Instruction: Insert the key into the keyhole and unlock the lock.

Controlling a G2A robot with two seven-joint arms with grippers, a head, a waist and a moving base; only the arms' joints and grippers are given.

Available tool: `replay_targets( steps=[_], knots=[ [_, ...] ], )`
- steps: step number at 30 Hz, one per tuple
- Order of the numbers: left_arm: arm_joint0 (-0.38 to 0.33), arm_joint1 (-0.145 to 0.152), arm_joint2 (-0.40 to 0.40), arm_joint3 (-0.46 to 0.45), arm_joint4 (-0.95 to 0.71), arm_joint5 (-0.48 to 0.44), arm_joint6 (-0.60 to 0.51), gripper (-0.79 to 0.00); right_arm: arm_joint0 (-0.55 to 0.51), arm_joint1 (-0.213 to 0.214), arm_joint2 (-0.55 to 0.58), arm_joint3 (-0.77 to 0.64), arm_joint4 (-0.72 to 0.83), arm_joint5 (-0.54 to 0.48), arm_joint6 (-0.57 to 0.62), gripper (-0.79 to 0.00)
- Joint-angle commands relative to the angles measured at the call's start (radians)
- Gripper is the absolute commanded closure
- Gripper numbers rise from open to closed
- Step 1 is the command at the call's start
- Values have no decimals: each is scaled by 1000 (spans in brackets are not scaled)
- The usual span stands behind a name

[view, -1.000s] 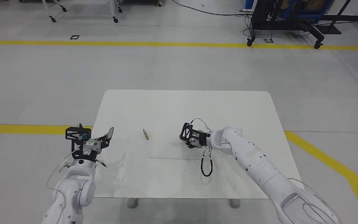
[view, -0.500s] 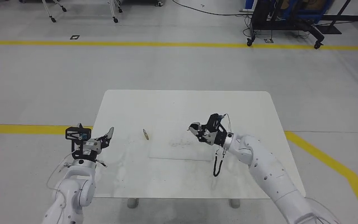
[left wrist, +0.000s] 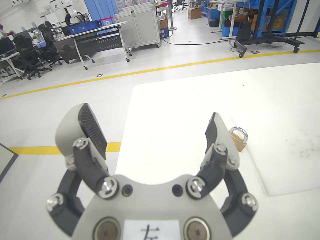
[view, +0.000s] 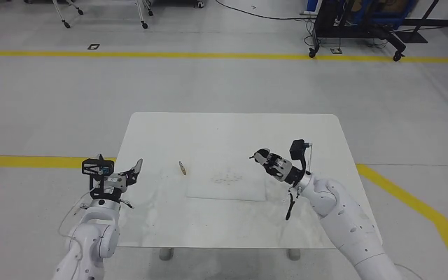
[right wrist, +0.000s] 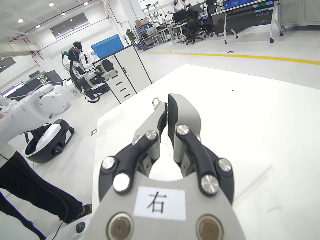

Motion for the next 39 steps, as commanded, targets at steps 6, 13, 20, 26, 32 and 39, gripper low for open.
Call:
replay_targets(
  steps=[6, 13, 20, 26, 32, 39],
  knots=[
    [0, 0, 0, 0, 0, 0, 0, -785, 0, 0, 0, 0, 0, 0, 0, 0],
    [-2, -24, 15, -53, -301, 69, 71, -785, 14, -24, -58, 57, 315, 56, 73, 0],
    [2, -53, 37, -101, -642, 116, 209, -785, 74, -36, -83, 102, 657, 110, 257, 0],
    [6, -68, 37, -127, -895, 77, 243, -785, 74, -36, -83, 102, 657, 110, 257, 0],
    [9, -100, 89, -109, -1407, -78, 236, -785, 75, -55, -130, 101, 871, 113, 332, 0],
    [-135, -110, 237, 11, -1546, -39, -71, -785, 147, -88, -221, 131, 1180, 84, 562, 0]
  ],
)
